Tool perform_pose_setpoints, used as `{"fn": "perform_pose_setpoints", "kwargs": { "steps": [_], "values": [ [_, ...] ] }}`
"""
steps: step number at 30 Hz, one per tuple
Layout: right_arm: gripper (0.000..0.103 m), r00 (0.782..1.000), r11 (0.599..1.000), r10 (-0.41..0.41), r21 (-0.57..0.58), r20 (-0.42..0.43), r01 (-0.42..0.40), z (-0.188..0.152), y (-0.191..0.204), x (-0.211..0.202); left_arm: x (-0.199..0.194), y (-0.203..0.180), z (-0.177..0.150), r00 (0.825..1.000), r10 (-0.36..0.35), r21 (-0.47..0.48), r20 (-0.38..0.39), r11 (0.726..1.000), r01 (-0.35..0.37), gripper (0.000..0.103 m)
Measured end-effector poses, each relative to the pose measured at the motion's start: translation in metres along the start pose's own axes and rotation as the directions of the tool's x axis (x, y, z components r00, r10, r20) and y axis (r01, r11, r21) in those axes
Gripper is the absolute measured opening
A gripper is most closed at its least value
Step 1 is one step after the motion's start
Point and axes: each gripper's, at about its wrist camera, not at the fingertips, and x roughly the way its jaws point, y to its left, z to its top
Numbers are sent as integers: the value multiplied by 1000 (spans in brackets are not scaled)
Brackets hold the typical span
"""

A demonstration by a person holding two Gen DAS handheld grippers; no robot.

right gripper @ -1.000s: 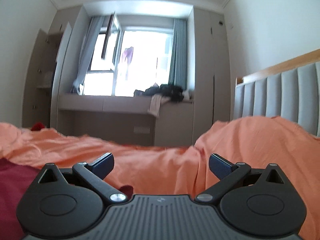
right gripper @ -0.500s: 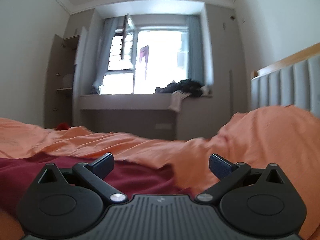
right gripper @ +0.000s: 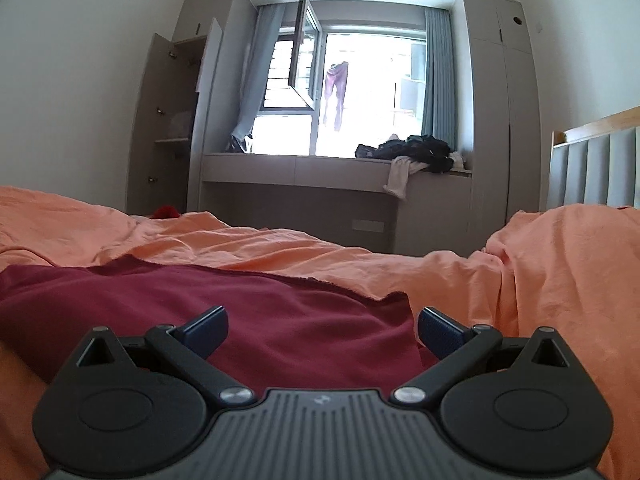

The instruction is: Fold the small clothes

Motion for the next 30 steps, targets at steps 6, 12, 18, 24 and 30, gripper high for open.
{"fn": "perform_pose_setpoints", "kwargs": {
  "steps": [6, 12, 18, 24, 30],
  "values": [
    [103, 999, 999, 42, -8, 24, -42, -1, 6, -1, -3, 12, -7, 996, -32, -66, -86, 997, 27, 102],
    [103, 995, 996, 82, -48, 59, -79, 5, 20, 4, 3, 24, -17, 978, -104, -180, -179, 981, 71, 102],
    [103, 988, 988, 153, -7, 2, -153, 11, 31, 19, 18, 36, -26, 941, -224, -337, -253, 932, 131, 102],
    [103, 987, 987, 153, -34, -40, -155, 3, 43, 24, 32, 43, -31, 931, -251, -445, -266, 889, 112, 102],
    [103, 986, 985, 151, -72, -76, -156, -7, 47, 29, 46, 36, -32, 934, -213, -429, -286, 900, 73, 102]
  ]
}}
